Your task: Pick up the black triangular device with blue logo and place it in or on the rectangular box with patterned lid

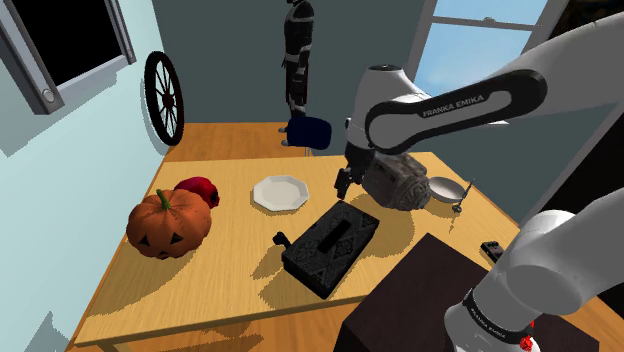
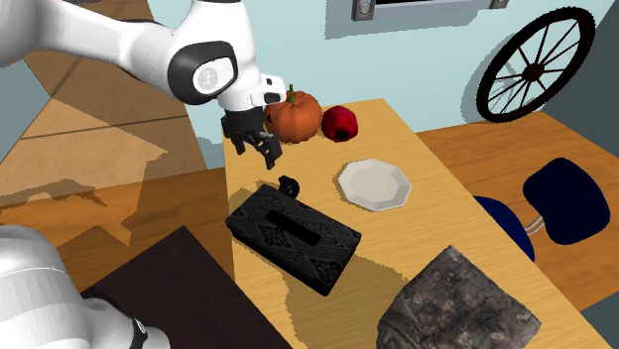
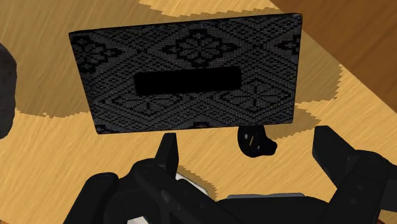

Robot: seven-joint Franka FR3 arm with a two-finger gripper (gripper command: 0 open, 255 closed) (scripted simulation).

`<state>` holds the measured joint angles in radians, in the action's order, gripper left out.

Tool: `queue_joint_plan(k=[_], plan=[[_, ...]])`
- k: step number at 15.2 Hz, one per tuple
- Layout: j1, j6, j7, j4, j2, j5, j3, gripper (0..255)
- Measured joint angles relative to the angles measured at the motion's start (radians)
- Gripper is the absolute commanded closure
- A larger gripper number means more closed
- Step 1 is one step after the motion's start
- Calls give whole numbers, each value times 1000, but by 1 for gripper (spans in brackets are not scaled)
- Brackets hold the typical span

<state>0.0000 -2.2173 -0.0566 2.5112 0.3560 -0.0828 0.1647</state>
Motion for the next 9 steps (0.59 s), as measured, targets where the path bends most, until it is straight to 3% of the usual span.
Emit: queue_joint_plan(k=[9], plan=[[2, -269, 105, -82, -342, 83, 56, 0]])
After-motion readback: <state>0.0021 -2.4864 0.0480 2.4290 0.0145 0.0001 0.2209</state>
